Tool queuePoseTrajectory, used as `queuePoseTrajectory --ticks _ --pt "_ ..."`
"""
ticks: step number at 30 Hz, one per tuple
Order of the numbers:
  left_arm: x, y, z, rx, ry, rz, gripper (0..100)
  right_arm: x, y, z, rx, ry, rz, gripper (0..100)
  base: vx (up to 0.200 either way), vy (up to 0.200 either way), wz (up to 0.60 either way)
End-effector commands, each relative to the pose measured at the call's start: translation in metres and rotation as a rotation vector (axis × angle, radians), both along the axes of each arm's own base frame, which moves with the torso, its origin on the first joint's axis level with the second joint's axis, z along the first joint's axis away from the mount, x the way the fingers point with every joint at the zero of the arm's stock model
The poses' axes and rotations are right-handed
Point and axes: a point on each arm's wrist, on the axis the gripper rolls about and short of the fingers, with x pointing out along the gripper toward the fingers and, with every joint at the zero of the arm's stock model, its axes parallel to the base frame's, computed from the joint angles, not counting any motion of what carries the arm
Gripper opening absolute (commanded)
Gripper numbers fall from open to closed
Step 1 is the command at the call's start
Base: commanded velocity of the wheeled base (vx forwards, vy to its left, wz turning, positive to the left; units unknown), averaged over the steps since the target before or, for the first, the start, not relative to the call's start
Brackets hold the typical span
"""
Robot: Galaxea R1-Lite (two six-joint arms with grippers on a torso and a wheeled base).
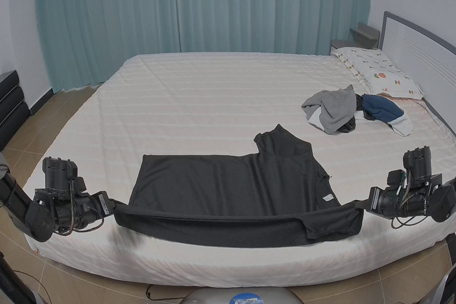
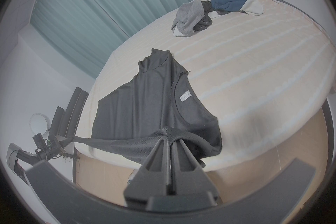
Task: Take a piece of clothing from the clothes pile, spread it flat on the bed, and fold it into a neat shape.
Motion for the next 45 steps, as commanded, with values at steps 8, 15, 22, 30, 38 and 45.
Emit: queuePoseTrajectory --ticks 8,15,22,30,38,45 --pt "0.039 -0.001 -0.029 0.004 0.062 0.004 0 0.045 0.002 -0.031 0.002 0.067 -0.009 0 0.000 0.000 0.00" --pt "0.055 -0.002 -0.042 0.006 0.078 0.004 0 0.063 0.000 -0.039 0.024 0.067 -0.002 0 0.000 0.000 0.00" --pt "0.064 -0.002 -0.051 0.005 0.088 0.002 0 0.074 0.000 -0.052 0.026 0.088 -0.002 0 0.000 0.000 0.00" --pt "0.072 -0.004 -0.060 0.006 0.101 -0.001 0 0.084 0.002 -0.059 0.049 0.093 -0.019 0 0.000 0.000 0.00" --pt "0.077 -0.004 -0.065 0.006 0.105 0.002 100 0.088 0.004 -0.057 0.077 0.088 -0.018 100 0.000 0.000 0.00" --pt "0.074 -0.001 -0.050 -0.032 0.071 0.053 100 0.072 0.003 -0.015 0.170 0.021 -0.092 100 0.000 0.000 0.00"
